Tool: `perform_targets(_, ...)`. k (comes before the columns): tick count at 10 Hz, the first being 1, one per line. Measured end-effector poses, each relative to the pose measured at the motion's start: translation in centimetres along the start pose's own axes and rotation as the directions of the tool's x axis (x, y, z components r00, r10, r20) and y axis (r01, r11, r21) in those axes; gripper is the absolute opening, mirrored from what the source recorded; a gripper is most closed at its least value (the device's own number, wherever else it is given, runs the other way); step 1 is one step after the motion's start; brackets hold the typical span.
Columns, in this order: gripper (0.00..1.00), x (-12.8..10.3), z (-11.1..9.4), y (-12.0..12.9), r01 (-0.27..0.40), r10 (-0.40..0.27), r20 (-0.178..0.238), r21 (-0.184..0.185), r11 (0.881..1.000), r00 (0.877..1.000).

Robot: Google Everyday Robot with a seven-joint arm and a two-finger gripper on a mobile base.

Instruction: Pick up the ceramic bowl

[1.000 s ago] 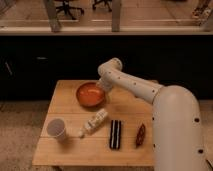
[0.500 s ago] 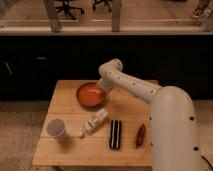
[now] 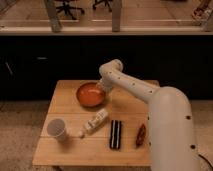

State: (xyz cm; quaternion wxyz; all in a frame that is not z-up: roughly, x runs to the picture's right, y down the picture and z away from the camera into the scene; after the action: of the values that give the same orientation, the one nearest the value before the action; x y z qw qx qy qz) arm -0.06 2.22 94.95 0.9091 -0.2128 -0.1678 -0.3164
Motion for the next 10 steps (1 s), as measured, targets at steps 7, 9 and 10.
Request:
perform_targets(7,0.78,0.2,1.1,-0.1,0.005,-0.005,0.016,-0.002,1.000,1.000)
perform_targets(9,0.78,0.3,1.3,-0.2,0.005,-0.005,0.021,-0.003,1.000,1.000)
perform_targets(10,0.78,0.2,1.5,-0.3,0.008,-0.008,0.022,-0.003,1.000,1.000)
